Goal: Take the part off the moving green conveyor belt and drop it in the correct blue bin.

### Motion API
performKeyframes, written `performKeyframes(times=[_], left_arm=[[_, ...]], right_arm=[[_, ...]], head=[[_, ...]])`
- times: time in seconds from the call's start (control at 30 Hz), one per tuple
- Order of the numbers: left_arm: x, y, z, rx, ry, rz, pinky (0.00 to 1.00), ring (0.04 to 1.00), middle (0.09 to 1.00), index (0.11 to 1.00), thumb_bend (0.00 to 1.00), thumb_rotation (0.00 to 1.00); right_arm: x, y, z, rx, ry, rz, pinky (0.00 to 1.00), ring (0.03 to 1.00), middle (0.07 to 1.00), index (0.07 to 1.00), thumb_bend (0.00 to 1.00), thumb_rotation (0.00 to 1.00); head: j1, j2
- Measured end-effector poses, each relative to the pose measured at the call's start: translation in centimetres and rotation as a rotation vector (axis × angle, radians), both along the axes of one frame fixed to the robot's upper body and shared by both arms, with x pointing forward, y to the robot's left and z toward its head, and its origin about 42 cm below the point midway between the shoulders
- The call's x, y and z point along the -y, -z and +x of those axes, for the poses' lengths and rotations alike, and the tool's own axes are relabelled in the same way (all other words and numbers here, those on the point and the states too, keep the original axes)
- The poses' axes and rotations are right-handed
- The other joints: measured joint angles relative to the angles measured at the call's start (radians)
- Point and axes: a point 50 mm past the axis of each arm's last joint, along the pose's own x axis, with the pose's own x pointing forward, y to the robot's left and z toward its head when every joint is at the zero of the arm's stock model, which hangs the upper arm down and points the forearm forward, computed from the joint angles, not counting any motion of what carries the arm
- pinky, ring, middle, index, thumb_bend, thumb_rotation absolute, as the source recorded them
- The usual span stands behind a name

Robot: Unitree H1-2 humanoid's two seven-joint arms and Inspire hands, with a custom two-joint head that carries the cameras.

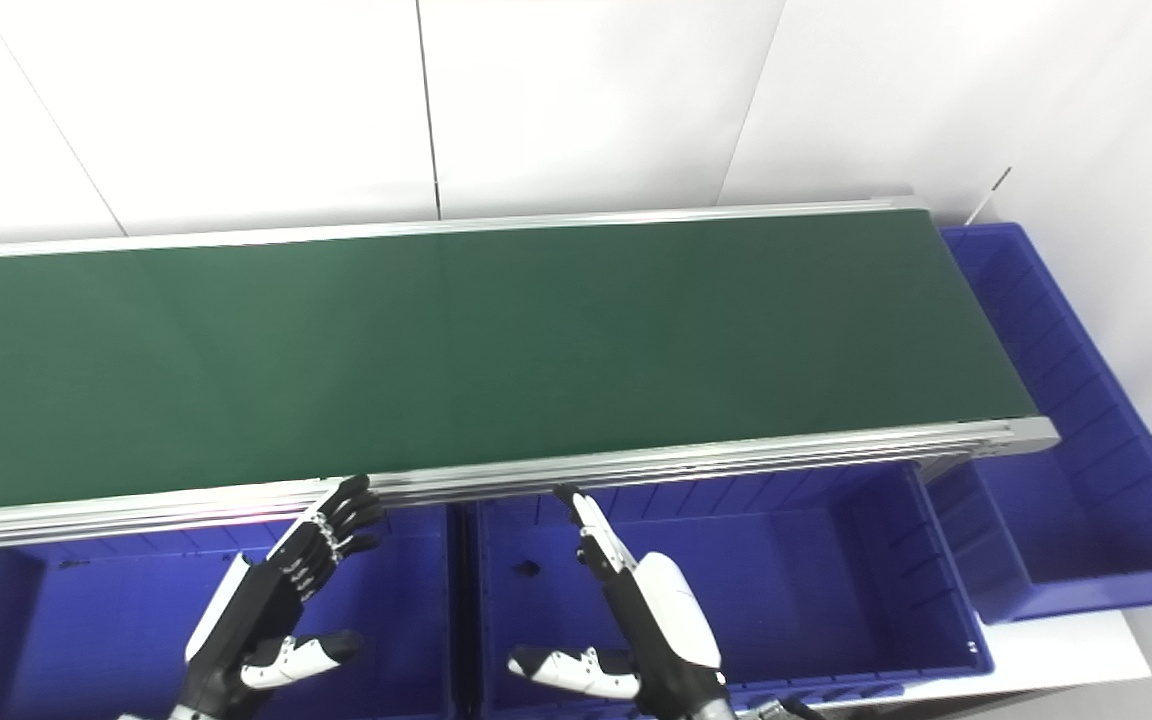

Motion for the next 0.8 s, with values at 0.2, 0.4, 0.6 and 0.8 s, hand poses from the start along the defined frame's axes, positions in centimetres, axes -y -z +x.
performKeyframes(times=[0.2, 0.4, 0.6, 0.8], left_arm=[[1.2, 0.2, -0.1, 0.0, -0.019, 0.022, 0.82, 0.904, 0.939, 0.92, 0.81, 0.54], [1.5, -0.1, -1.1, 0.009, -0.043, 0.04, 0.84, 0.923, 0.955, 0.94, 0.85, 0.55], [0.8, 0.5, -2.6, -0.008, -0.021, 0.099, 0.86, 0.933, 0.963, 0.929, 0.88, 0.56], [0.3, 0.6, -3.0, -0.002, -0.017, 0.135, 0.87, 0.931, 0.953, 0.918, 0.9, 0.55]], right_arm=[[-1.0, -0.6, 1.0, 0.08, -0.029, 0.063, 0.77, 0.913, 0.997, 1.0, 0.95, 0.79], [-0.6, -0.1, 1.5, 0.081, -0.038, 0.094, 0.78, 0.904, 0.996, 1.0, 0.97, 0.83], [0.4, 0.6, 1.3, 0.055, -0.053, 0.079, 0.8, 0.889, 0.979, 1.0, 0.97, 0.82], [0.4, 0.8, 1.2, 0.053, -0.048, 0.08, 0.79, 0.879, 0.961, 1.0, 0.96, 0.81]], head=[[0.023, -0.022], [0.045, -0.045], [0.068, -0.058], [0.071, -0.06]])
